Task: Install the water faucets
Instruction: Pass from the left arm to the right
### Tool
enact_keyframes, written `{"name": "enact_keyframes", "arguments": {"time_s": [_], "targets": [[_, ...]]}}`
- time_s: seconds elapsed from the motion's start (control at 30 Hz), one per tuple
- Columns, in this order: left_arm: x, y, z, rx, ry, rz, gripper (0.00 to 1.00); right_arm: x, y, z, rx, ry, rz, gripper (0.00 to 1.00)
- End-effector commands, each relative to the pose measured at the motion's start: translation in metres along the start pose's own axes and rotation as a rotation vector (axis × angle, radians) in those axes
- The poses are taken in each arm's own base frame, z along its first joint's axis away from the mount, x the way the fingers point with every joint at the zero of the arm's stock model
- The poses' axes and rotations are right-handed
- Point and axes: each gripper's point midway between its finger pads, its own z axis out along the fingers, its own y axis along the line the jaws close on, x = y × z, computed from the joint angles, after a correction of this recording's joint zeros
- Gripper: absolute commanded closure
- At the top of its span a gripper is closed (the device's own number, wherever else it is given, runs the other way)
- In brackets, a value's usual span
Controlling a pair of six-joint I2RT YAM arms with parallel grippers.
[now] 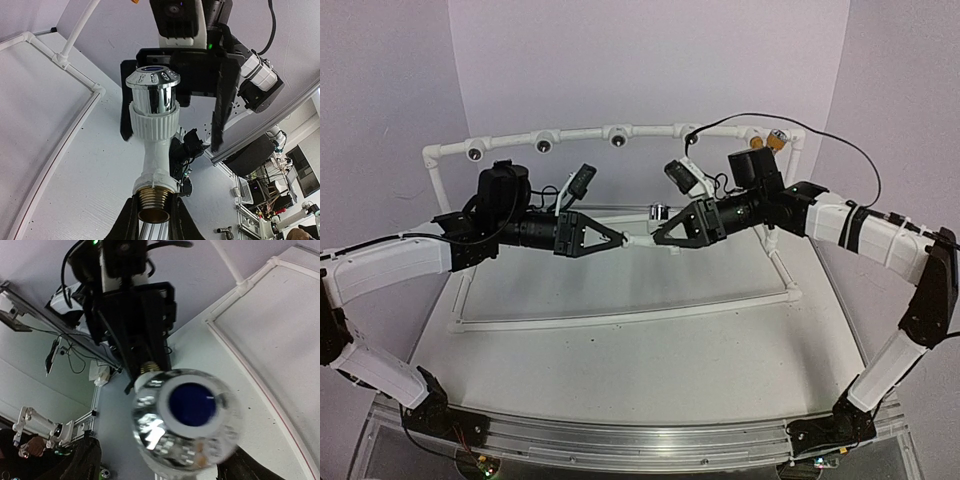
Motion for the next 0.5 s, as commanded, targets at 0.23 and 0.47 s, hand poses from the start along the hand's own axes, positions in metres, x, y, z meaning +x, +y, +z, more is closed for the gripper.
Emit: {"name": "enact_keyframes", "arguments": {"time_s": [0.23,0.47], "targets": [[-0.027,-0.033,-0.009,0.095,-0.076,0.081,1.00,-0.008,0.022,0.019,-0.085,-0.056,-0.177,0.45],[-0.023,-0.033,-0.009,0.100,-0.071,0.081,1.00,-0.015,0.018,0.020,-0.072,-0.094,-0.168,0.46]]}}
